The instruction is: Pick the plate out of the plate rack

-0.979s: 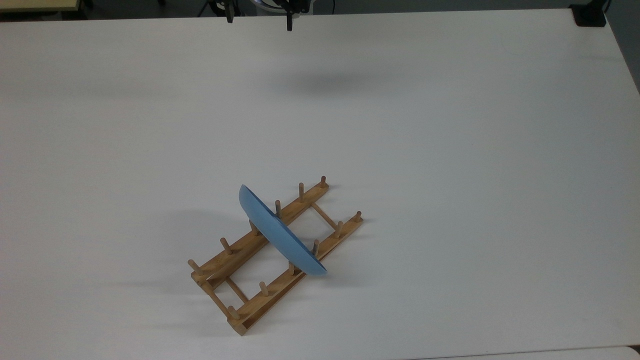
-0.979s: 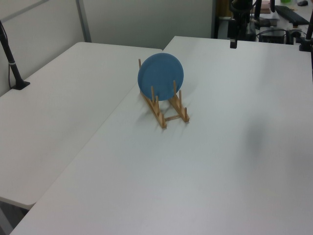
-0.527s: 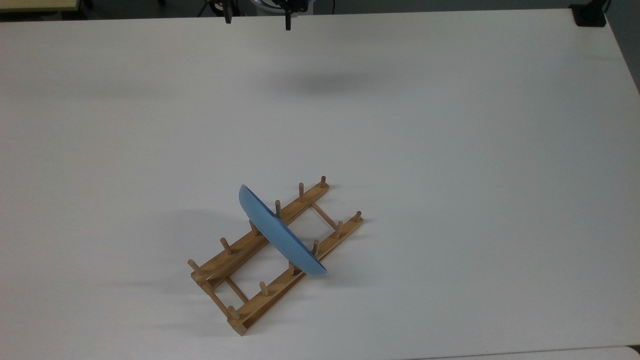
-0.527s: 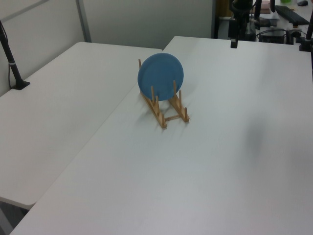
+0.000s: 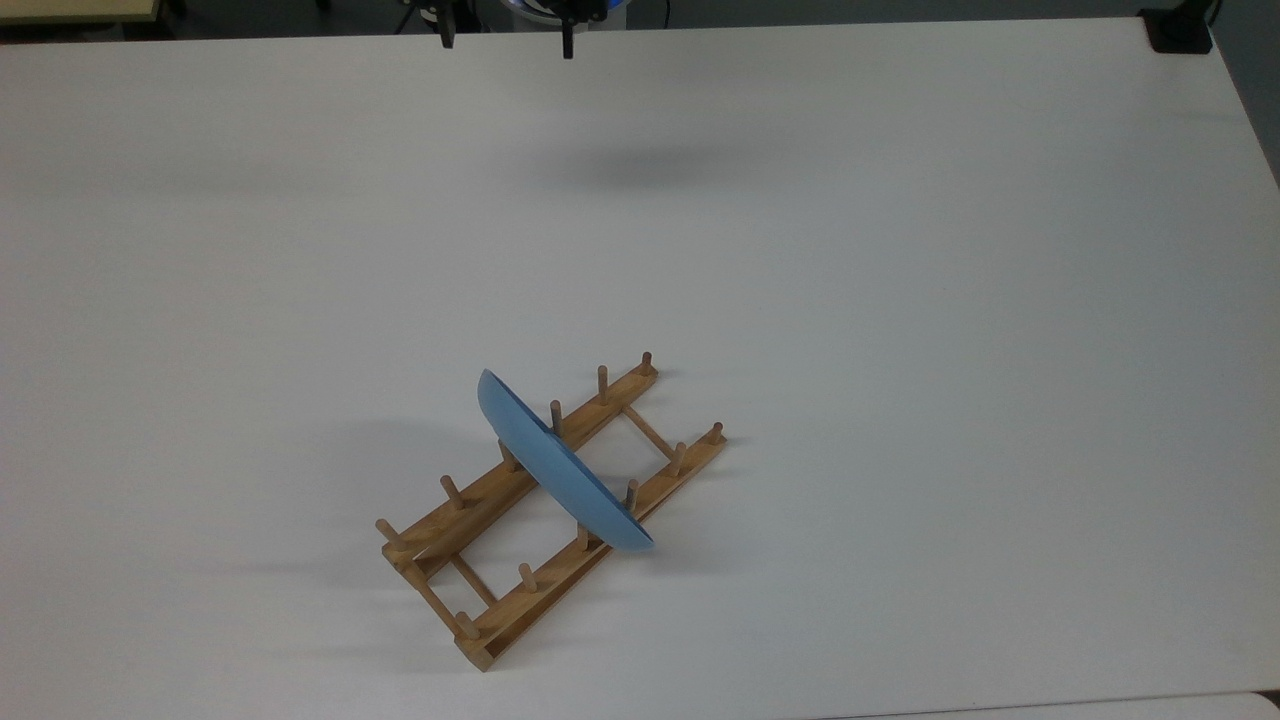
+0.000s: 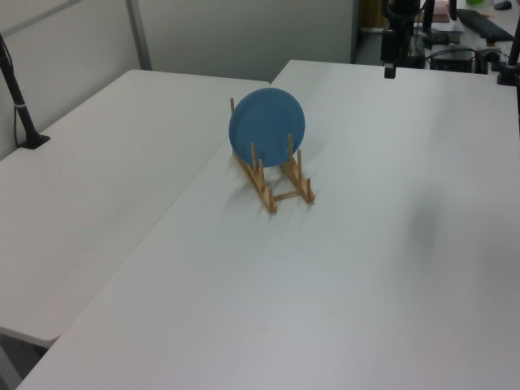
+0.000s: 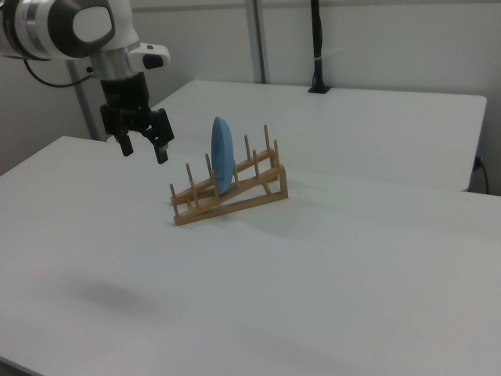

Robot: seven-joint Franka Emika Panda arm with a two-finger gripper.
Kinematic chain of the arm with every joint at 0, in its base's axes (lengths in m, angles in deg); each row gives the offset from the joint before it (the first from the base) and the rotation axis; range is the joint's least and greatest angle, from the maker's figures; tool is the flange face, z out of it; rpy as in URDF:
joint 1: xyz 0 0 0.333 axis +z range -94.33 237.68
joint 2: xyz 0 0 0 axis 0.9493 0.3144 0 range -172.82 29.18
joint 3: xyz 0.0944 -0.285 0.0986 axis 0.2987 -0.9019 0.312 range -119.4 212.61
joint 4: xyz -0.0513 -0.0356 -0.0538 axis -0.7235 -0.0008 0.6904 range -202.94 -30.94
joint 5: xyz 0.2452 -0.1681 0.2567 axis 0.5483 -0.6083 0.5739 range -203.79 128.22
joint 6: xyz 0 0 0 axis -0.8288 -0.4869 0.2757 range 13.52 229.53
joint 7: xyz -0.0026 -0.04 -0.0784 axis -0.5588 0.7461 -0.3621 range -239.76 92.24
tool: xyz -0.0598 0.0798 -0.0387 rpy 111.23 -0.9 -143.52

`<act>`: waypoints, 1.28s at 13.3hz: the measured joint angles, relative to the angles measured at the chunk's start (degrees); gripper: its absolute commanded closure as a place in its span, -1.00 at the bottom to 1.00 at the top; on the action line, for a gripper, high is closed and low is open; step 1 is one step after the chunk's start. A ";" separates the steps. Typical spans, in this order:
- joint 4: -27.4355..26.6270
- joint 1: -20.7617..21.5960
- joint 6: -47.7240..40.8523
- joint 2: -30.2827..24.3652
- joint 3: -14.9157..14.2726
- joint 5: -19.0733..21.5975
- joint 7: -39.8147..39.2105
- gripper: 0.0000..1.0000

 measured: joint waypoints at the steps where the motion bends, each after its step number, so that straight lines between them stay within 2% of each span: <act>1: 0.32 -0.49 0.95 0.05 0.00 0.00 -1.23 -1.00; 4: 0.54 -0.93 11.53 2.05 0.02 0.00 -4.19 -1.00; 5: 0.59 -0.93 16.31 3.70 0.12 -0.23 -4.54 -0.96; 6: 0.73 -0.90 21.10 5.54 0.32 -1.55 -4.83 -0.82; 9: 2.04 -0.34 33.77 11.37 0.56 -8.43 -4.23 -0.44; 10: 2.24 0.26 36.90 13.14 0.68 -12.14 -1.85 -0.43; 11: 2.30 0.82 38.52 14.34 0.76 -15.62 0.97 -0.42; 12: 2.38 1.34 40.04 15.56 0.82 -19.71 4.57 -0.23; 15: 3.64 3.23 43.47 19.99 0.98 -30.02 15.83 0.03; 16: 4.23 3.55 43.62 21.00 0.99 -31.57 17.85 0.19; 17: 4.85 3.66 43.63 21.84 0.98 -32.82 19.20 0.23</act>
